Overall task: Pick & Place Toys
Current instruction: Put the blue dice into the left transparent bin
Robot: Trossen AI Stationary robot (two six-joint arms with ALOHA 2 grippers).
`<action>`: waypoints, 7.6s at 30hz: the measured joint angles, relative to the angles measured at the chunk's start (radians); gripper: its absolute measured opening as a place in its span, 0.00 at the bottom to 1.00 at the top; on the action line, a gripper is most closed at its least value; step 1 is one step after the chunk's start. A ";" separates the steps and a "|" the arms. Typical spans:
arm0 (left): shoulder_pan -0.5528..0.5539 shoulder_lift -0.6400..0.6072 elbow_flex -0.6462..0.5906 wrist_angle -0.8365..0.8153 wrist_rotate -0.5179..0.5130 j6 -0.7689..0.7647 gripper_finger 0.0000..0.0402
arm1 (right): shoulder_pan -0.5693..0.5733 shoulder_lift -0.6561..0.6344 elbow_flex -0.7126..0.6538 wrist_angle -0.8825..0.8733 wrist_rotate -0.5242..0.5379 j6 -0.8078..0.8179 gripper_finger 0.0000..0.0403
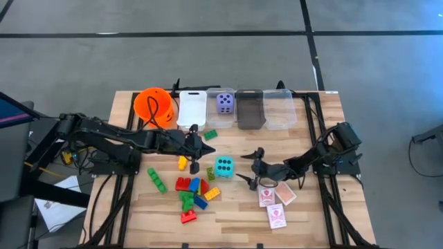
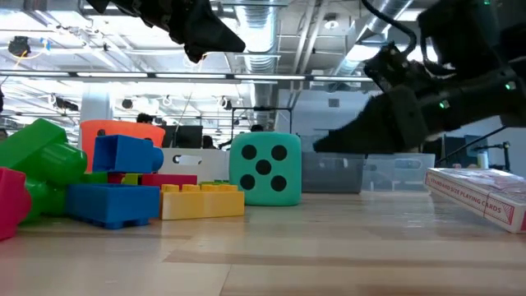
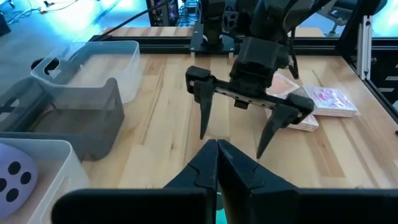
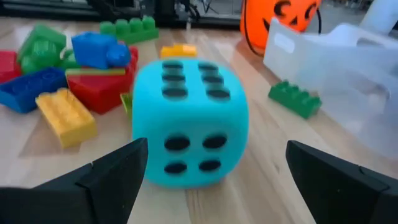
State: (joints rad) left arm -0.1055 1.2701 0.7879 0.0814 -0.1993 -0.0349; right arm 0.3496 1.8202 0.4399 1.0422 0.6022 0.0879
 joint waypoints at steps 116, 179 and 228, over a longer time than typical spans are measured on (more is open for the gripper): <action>-0.018 0.411 0.001 0.212 0.204 -0.172 0.01 | -0.161 -0.029 0.077 -0.129 -0.245 0.032 0.93; -0.005 0.274 0.000 -0.047 0.102 -0.126 0.01 | -0.182 -0.027 0.082 -0.275 -0.459 0.094 0.93; -0.005 0.377 0.006 0.078 0.005 -0.157 0.01 | -0.133 -0.028 0.135 -0.197 -0.294 0.097 0.93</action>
State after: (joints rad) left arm -0.1105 1.6466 0.7937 0.1597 -0.1940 -0.1921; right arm 0.2166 1.7924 0.5751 0.8454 0.3084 0.1852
